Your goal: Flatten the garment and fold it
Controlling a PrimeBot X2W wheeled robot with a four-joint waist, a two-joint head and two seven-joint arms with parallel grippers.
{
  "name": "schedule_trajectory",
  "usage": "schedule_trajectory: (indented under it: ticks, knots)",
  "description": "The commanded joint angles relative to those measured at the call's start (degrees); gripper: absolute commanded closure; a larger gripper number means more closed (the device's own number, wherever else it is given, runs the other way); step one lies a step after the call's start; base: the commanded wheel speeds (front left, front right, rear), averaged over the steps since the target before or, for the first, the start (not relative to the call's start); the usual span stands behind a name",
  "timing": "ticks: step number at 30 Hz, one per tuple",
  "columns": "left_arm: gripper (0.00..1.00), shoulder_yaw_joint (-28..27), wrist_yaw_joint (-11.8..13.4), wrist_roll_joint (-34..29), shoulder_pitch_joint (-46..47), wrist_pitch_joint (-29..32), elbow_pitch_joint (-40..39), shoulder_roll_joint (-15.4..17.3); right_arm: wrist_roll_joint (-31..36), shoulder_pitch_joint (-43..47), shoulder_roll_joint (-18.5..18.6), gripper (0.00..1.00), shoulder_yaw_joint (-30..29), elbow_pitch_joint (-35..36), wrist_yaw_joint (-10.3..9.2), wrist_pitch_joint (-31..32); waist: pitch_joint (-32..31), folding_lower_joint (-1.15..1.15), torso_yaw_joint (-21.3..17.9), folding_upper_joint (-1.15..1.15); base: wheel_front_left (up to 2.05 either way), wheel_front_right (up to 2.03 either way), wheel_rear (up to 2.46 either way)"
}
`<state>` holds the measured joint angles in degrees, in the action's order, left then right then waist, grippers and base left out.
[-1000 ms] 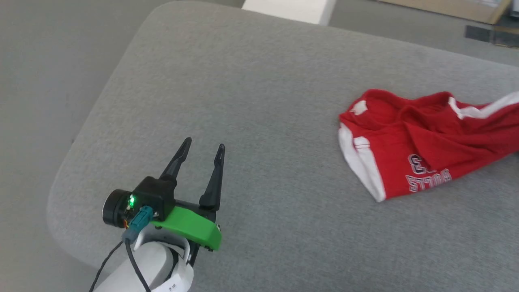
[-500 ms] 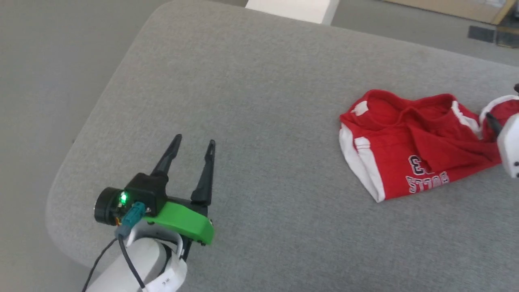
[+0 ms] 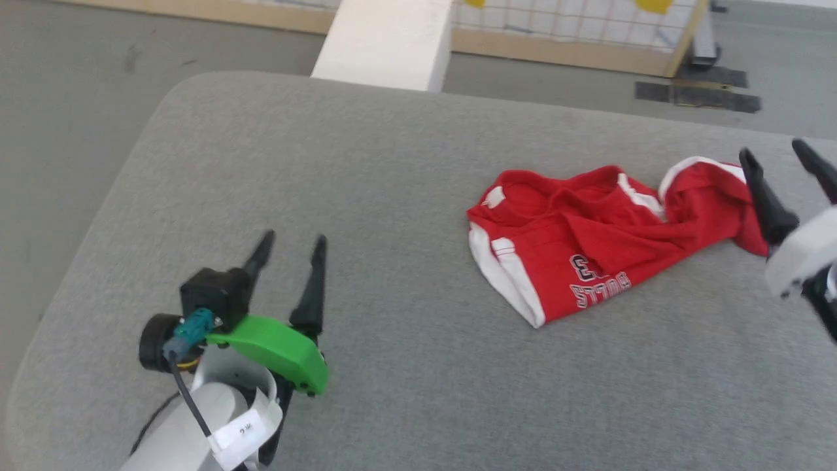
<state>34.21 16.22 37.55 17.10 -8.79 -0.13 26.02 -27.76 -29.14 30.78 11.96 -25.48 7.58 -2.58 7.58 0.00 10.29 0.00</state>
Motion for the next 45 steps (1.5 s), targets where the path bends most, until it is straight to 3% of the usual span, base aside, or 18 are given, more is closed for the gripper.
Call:
schedule_trajectory:
  ticks: [1, 8, 13, 17, 28, 36, 45]
  knots:
    - [0.00, 0.6, -0.5, 0.2, -0.8, 0.8, 0.2, 0.5, 1.4, 3.4, -1.3, 0.00, -1.5, 2.3, -0.09, -1.4, -1.9, 0.00, -3.0, 0.00, 0.00, 0.00, 0.00]
    - [0.00, 2.0, -1.4, 0.8, -1.2, 2.4, 0.1, 0.5, 8.9, 18.7, -11.4, 0.00, -12.4, 13.8, -0.09, -4.5, -2.2, 0.00, -5.2, 0.00, 0.00, 0.00, 0.00]
    - [0.00, 3.5, -2.7, 1.4, -1.0, 4.8, 0.3, 0.9, 14.8, 28.0, -20.0, 0.00, -17.7, 23.2, -0.09, -1.6, -1.6, 0.00, -6.7, 0.00, 0.00, 0.00, 0.00]
    - [0.00, 6.2, -4.9, 1.6, 1.2, 9.5, 0.4, 1.0, 18.2, 31.3, -24.0, 0.00, -21.6, 27.1, -0.09, 0.9, 0.0, 0.00, -8.2, 0.00, 0.00, 0.00, 0.00]
    - [0.00, 10.6, -11.8, 4.8, 18.8, 30.1, 2.1, -1.1, 20.4, 29.7, -26.2, 0.00, -22.8, 32.4, -0.09, 2.3, 8.4, 0.00, -14.0, 0.00, 0.00, 0.00, 0.00]
    - [0.00, 11.2, -13.2, 9.2, 27.6, 44.2, 9.0, -1.4, 21.2, 28.3, -27.1, 0.00, -22.1, 31.3, -0.09, 0.6, 12.5, 0.00, -17.9, 0.00, 0.00, 0.00, 0.00]
    - [0.00, 12.5, -13.5, 9.8, 31.4, 51.1, 13.1, -0.6, 21.8, 27.2, -27.7, 0.00, -22.1, 29.2, -0.09, -1.1, 14.7, 0.00, -19.5, 0.00, 0.00, 0.00, 0.00]
